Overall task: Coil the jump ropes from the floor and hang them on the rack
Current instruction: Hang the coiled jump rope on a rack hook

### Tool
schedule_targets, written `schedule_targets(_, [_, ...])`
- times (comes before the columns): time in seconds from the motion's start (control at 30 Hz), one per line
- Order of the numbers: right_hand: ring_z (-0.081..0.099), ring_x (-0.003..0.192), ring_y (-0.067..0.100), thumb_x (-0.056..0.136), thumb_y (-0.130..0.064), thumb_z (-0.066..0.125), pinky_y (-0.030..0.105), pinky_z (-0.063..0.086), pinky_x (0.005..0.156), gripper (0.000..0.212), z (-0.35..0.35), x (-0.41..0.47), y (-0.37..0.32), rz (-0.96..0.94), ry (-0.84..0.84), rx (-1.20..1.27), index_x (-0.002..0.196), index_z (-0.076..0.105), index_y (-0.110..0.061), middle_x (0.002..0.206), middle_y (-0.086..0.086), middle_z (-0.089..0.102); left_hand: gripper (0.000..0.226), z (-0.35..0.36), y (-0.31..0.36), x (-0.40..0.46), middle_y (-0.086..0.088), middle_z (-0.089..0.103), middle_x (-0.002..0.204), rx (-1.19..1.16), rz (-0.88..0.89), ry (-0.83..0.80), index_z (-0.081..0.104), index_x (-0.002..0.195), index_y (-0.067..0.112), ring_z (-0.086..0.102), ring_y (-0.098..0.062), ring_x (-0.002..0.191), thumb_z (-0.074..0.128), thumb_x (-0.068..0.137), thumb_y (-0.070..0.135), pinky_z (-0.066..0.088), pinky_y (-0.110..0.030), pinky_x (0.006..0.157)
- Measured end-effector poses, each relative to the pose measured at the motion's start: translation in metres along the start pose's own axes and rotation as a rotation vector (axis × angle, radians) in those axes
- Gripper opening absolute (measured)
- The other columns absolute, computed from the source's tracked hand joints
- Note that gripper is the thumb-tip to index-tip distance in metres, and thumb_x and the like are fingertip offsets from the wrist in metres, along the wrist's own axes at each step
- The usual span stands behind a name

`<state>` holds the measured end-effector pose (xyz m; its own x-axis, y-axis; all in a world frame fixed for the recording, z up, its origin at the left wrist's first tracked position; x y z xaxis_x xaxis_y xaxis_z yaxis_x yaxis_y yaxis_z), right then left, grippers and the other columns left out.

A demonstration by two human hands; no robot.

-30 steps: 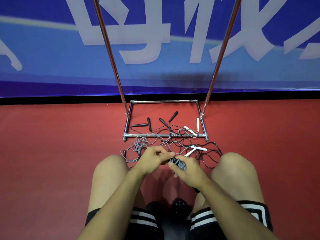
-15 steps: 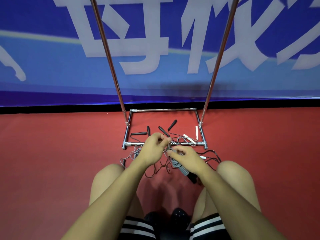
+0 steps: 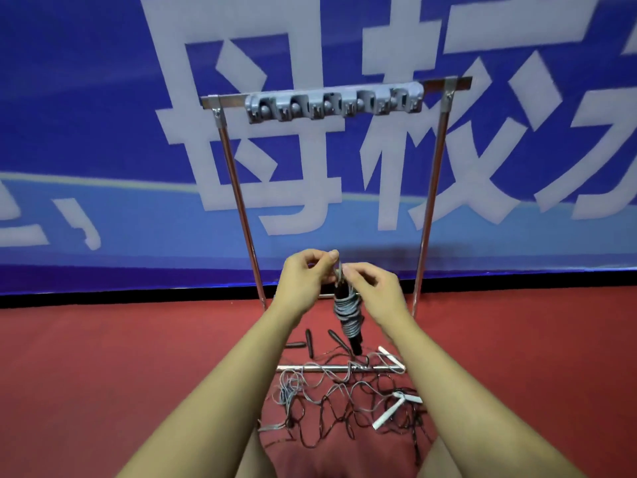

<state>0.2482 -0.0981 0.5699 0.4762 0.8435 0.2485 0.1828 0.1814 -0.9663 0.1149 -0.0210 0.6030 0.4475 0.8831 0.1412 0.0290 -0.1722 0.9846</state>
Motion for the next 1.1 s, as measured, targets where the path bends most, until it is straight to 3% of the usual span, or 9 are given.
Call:
schedule_targets(0.17, [0.068,0.077,0.000,0.092,-0.012,0.073,0.016,0.053,0.075,0.012,0.014,0.043,-0.072,-0.007,-0.026,0.119,0.085,0.078,-0.020,0.081,-0.007,0.078,0.028,-0.021,0.073,0.022,-0.015,0.067,0.081,-0.004,0.092,0.061,0.070,0.095,-0.008,0.066,-0.020,0.076,0.067,0.098,0.020,0.062,-0.028,0.078])
schedule_targets(0.27, [0.069,0.079,0.005,0.094,-0.015,0.071,0.021,0.052,0.075,0.009,0.027,0.067,-0.102,-0.004,-0.054,0.145,0.088,0.078,-0.016,0.084,-0.003,0.078,0.030,-0.037,0.107,0.037,-0.017,0.069,0.083,-0.007,0.137,0.083,0.071,0.096,-0.007,0.069,-0.021,0.078,0.068,0.098,0.023,0.063,-0.031,0.080])
schedule_targets(0.33, [0.070,0.084,0.011,0.097,-0.019,0.070,0.028,0.055,0.077,0.010,0.035,0.082,-0.118,0.007,-0.060,0.144,0.094,0.077,-0.012,0.090,0.003,0.078,0.029,-0.047,0.126,0.046,-0.019,0.073,0.089,0.004,0.171,0.096,0.073,0.096,-0.002,0.071,-0.019,0.080,0.067,0.098,0.026,0.061,-0.026,0.078])
schedule_targets(0.47, [0.073,0.101,0.021,0.097,-0.026,0.069,0.038,0.058,0.091,0.017,0.050,0.117,-0.151,0.002,-0.050,0.173,0.102,0.077,-0.012,0.099,0.003,0.079,0.028,-0.067,0.151,0.066,0.001,0.075,0.088,0.014,0.193,0.129,0.075,0.097,0.013,0.069,-0.005,0.082,0.064,0.099,0.038,0.056,-0.019,0.077])
schedule_targets(0.53, [0.073,0.100,0.018,0.096,-0.029,0.070,0.033,0.058,0.087,0.018,0.054,0.138,-0.165,-0.003,-0.023,0.172,0.102,0.077,-0.013,0.098,0.000,0.079,0.023,-0.075,0.155,0.079,0.006,0.075,0.085,-0.027,0.186,0.145,0.075,0.097,0.014,0.069,-0.001,0.083,0.066,0.098,0.035,0.056,-0.022,0.079])
schedule_targets(0.63, [0.072,0.098,0.012,0.094,-0.031,0.073,0.026,0.054,0.083,0.016,0.067,0.169,-0.178,-0.004,-0.009,0.152,0.099,0.078,-0.017,0.095,-0.004,0.079,0.016,-0.088,0.158,0.104,0.004,0.078,0.094,-0.093,0.172,0.189,0.076,0.099,0.016,0.073,-0.010,0.093,0.069,0.096,0.030,0.057,-0.029,0.083])
schedule_targets(0.77, [0.071,0.099,0.013,0.094,-0.032,0.073,0.027,0.053,0.084,0.017,0.089,0.214,-0.177,0.007,-0.018,0.128,0.100,0.078,-0.017,0.095,-0.003,0.079,0.015,-0.105,0.155,0.150,0.003,0.078,0.095,-0.162,0.119,0.245,0.075,0.102,0.015,0.073,-0.011,0.092,0.066,0.099,0.027,0.055,-0.020,0.069])
schedule_targets(0.97, [0.069,0.097,0.013,0.098,-0.034,0.068,0.024,0.051,0.077,0.026,0.120,0.282,-0.164,0.005,0.013,0.026,0.108,0.077,-0.012,0.100,-0.001,0.076,0.021,-0.130,0.137,0.214,-0.007,0.074,0.088,-0.195,0.051,0.336,0.074,0.103,0.004,0.068,-0.002,0.056,0.062,0.102,0.023,0.050,-0.017,0.045])
schedule_targets(1.1, [0.069,0.096,0.015,0.099,-0.034,0.066,0.034,0.056,0.085,0.023,0.143,0.314,-0.158,-0.036,0.033,-0.075,0.099,0.078,-0.014,0.097,-0.001,0.076,0.020,-0.154,0.124,0.251,-0.002,0.076,0.088,-0.118,0.065,0.415,0.077,0.091,0.015,0.069,-0.013,0.079,0.065,0.100,0.028,0.052,-0.024,0.064])
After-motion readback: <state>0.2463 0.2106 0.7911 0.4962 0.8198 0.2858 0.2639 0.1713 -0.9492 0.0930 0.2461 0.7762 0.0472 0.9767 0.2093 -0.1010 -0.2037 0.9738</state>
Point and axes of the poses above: each hand's wrist, its own x-axis towards the middle knuckle, its own z-axis out of the palm, y = z × x, the point moved 10 cm from there along x, towards the middle knuckle
